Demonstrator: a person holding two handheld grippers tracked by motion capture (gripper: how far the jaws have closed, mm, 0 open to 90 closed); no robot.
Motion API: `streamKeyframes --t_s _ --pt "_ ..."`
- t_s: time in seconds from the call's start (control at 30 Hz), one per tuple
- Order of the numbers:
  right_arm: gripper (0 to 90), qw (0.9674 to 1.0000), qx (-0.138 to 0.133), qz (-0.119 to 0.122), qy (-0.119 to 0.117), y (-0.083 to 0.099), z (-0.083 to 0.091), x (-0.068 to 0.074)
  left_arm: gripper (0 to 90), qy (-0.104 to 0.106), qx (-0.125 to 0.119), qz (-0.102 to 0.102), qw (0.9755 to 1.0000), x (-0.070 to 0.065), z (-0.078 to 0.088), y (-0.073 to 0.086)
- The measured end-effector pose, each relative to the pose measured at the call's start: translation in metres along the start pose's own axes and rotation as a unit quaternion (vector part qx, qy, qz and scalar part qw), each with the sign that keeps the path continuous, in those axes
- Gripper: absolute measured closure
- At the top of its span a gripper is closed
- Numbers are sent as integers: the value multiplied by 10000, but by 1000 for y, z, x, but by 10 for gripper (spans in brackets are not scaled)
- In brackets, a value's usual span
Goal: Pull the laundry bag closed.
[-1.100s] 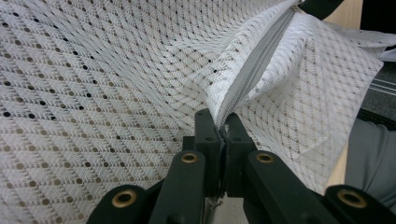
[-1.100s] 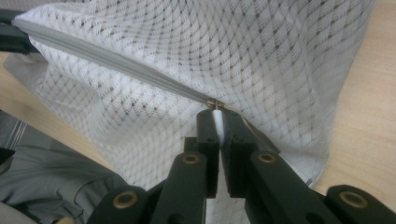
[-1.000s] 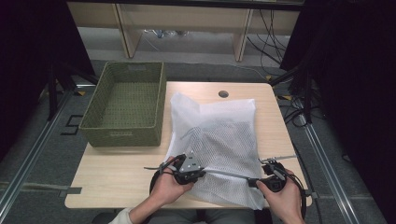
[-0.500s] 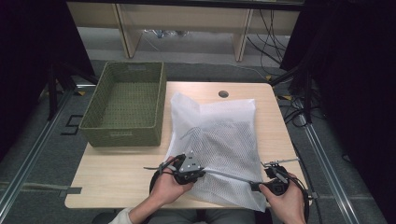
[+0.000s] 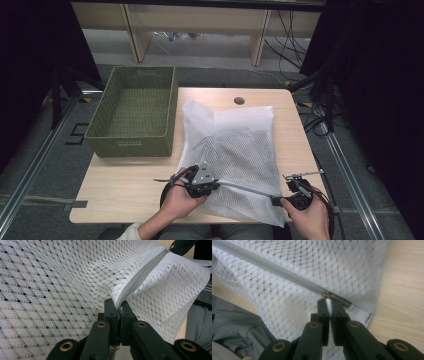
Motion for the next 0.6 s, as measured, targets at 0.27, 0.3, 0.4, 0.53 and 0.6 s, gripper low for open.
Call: streamKeyframes --t_s 0.27,0.3,0.4,0.53,0.6 --pt "880 10000 25 2 3 2 0 -8 873 14 34 -29 10000 0 -1 1" --pt "880 9997 46 -239 58 3 0 -7 873 21 47 -22 10000 0 -1 1" --pt "880 9999 84 -99 53 3 0 -13 873 41 63 -18 10000 0 -1 1" --pt "880 9999 -20 -121 74 3 -1 -18 872 23 42 0 10000 0 -2 2" --pt "879 9991 116 -396 130 4 0 -16 873 34 19 19 10000 -1 -3 2"
Point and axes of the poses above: each handheld gripper's, and its own axes: z roughly backward along the jaws, y roughly out of its underside, x roughly to its left, the point moved 5 cm from there along -z, roughly forward along the jaws, and after that the axes turned 4 degrees about -x, right-handed, at the moved point
